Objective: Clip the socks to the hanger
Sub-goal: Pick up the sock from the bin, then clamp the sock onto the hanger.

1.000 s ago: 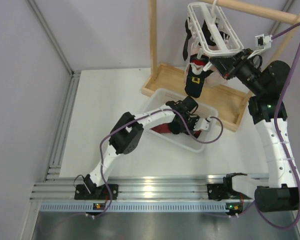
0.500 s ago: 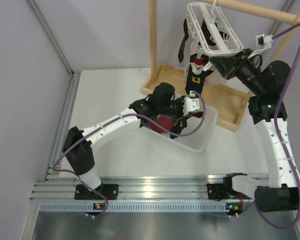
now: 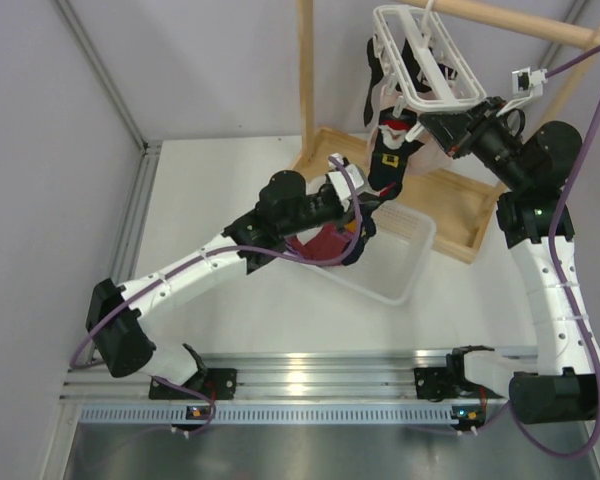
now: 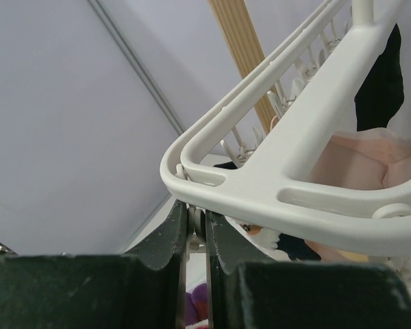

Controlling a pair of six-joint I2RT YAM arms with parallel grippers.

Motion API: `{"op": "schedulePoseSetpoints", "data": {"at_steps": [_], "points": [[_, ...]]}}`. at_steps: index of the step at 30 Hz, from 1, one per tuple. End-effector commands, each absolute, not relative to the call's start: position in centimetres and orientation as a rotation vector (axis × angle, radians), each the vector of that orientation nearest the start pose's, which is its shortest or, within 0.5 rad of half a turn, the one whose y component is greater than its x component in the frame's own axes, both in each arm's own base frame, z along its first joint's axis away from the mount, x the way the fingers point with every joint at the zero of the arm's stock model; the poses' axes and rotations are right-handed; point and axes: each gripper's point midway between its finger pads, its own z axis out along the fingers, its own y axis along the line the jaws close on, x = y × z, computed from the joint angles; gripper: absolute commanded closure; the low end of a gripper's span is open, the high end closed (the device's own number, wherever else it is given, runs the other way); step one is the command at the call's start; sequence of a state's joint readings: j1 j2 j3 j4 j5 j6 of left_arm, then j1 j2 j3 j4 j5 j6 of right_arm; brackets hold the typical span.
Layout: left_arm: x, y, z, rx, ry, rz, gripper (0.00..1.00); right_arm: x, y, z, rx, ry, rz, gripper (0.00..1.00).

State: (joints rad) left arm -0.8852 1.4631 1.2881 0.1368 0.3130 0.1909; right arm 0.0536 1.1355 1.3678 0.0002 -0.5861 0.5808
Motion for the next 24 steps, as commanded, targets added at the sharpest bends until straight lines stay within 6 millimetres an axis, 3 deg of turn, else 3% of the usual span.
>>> {"op": "schedulePoseSetpoints", "data": {"at_steps": [1, 15, 24], "points": [[27.1, -39.1, 41.3, 0.871, 1.156, -0.826, 1.0, 34.0, 12.8, 49.6, -0.138, 1.369, 0.895, 1.0], [28.5, -38.8, 47.0, 0.773, 1.043, -0.809, 1.0, 34.2, 13.0, 49.4, -0.14, 1.375, 0.91, 1.0], [28.9, -39.4, 47.7, 0.788, 1.017, -0.802, 1.0, 34.1, 13.2, 49.6, -0.145, 1.367, 0.924, 1.0]]}}
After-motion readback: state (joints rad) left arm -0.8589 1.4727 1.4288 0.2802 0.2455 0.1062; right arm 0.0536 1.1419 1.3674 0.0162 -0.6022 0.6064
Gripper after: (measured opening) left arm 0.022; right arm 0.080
